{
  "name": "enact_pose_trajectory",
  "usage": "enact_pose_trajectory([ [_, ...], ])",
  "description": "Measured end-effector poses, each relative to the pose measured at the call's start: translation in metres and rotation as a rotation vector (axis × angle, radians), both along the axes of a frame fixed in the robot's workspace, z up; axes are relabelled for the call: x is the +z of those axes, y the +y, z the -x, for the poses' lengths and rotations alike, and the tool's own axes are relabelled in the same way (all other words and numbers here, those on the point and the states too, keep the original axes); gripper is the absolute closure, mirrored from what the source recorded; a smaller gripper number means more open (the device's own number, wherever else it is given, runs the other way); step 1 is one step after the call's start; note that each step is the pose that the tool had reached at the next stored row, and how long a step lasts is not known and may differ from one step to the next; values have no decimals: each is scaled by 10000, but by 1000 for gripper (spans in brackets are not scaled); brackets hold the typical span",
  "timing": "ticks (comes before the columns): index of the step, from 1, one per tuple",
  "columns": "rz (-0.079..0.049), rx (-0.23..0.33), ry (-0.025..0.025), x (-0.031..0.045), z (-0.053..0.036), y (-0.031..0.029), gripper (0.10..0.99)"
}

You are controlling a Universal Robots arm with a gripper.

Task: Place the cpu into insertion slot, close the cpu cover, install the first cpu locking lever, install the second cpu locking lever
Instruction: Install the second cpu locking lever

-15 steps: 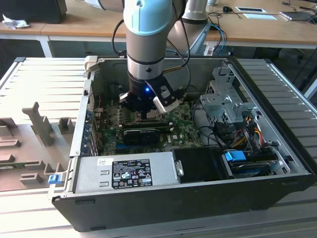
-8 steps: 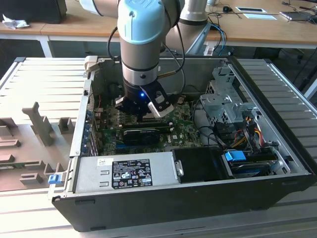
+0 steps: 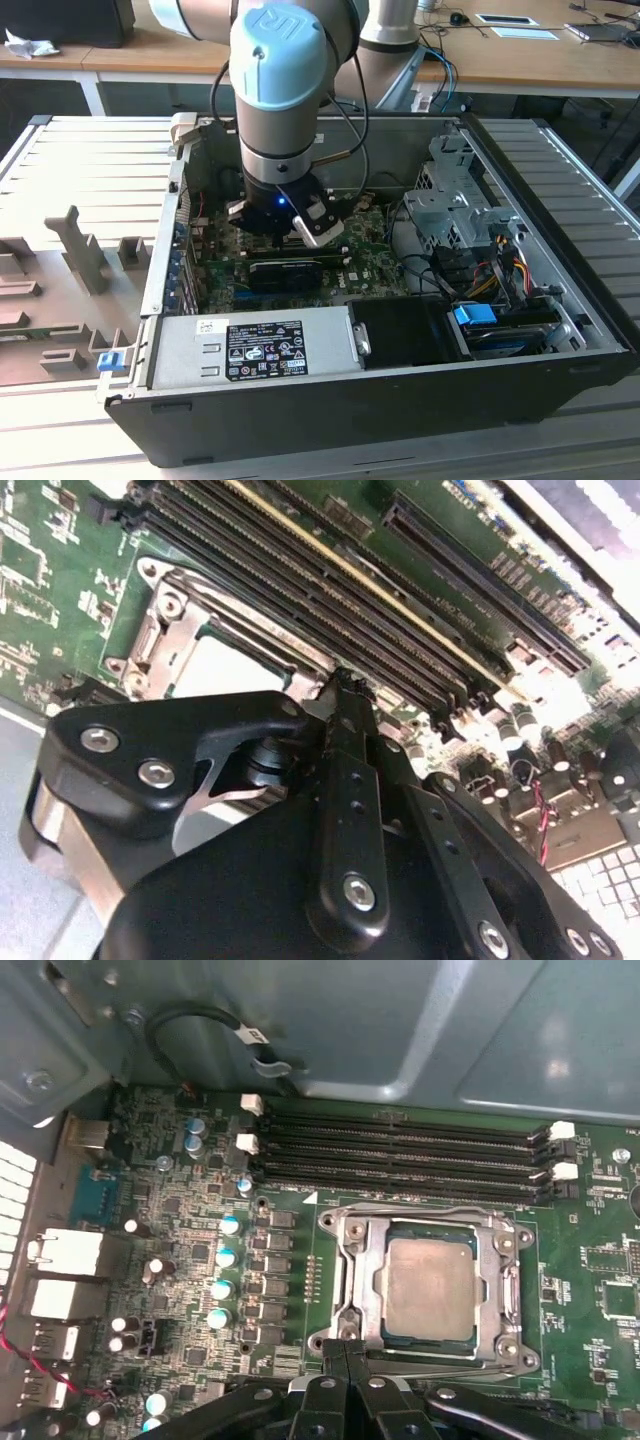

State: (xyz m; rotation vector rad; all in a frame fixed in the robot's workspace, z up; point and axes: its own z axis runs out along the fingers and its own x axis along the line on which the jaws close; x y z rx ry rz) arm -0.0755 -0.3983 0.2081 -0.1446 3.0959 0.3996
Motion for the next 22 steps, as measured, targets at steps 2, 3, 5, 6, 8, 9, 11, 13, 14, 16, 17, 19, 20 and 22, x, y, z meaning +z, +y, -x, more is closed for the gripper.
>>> enact_pose_trajectory([
  [2,-135,-2,0,-3,10,-29,980],
  [3,-164,-2,0,-4,12,-38,980],
  [5,-230,-2,0,-7,13,-54,980],
  [6,-298,-1,0,-9,15,-67,980],
  [8,-398,-2,0,-20,25,-84,980],
  [9,-429,-1,0,-27,25,-89,980],
  [11,-515,-3,-2,-52,27,-101,980],
  [13,-615,-2,0,-68,28,-104,980],
  [14,-667,-1,-1,-73,28,-105,980],
  [16,-799,-3,-1,-91,30,-107,980],
  [17,-846,-3,0,-98,32,-110,980],
  [19,-979,-3,0,-118,37,-119,980],
  [20,-1020,-2,0,-124,37,-120,980],
  [22,-1121,-3,-1,-140,38,-123,980],
])
